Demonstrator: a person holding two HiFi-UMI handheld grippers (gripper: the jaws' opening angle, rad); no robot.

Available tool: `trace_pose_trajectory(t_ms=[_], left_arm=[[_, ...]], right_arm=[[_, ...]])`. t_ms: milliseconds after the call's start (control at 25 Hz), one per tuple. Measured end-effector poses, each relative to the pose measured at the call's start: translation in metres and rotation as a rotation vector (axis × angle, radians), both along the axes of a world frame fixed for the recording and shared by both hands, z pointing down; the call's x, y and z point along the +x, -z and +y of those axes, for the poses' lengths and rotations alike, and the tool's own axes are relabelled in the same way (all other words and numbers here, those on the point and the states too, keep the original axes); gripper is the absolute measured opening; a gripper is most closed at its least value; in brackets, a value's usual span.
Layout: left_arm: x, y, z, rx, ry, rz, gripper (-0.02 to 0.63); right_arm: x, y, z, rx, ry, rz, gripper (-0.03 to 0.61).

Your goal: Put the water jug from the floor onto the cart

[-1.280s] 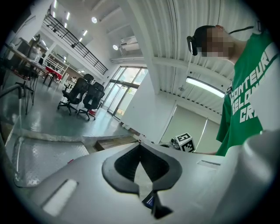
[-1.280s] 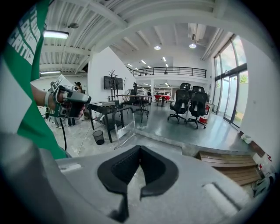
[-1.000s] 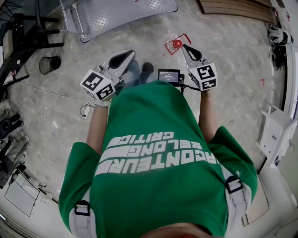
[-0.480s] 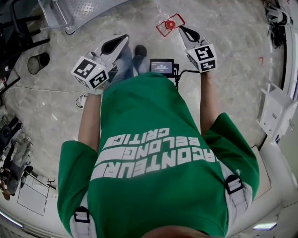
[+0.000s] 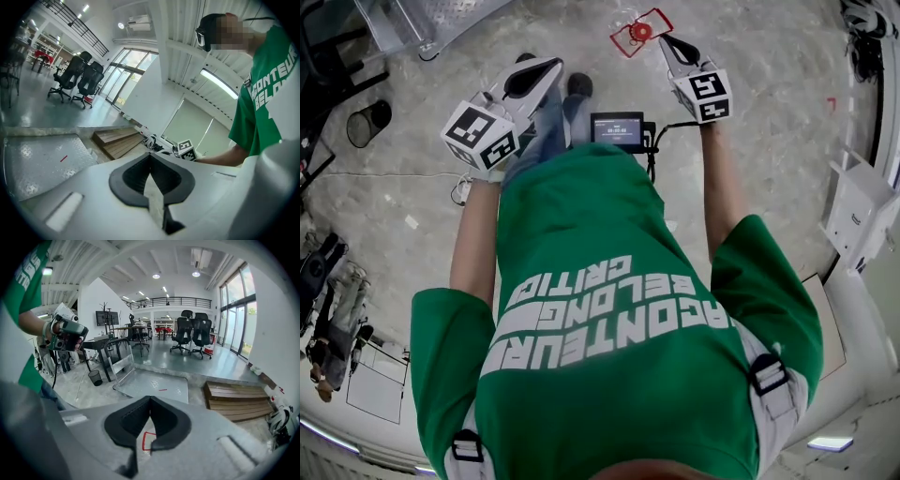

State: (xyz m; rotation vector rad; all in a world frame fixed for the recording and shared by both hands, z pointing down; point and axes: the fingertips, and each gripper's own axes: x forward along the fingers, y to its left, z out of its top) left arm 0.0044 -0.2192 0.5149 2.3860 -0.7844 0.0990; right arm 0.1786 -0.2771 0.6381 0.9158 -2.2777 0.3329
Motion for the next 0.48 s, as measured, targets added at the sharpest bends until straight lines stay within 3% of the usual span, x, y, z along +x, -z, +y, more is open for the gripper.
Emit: trace_pose_trajectory(t_ms=[320,480], left_arm=[[-0.005,-0.035,0.0,-0.048,-0.01,0.011,0.015],[-0.015,-0.048,0.005,-0.075,0.015,0.03,0.015]], right_arm=[[-0.005,-0.08,-0.009,-0.044,-0.056,0.052,0.025],[-0.009,-0.119,-0.011,-0.074,-0.07,0.115,0.097]])
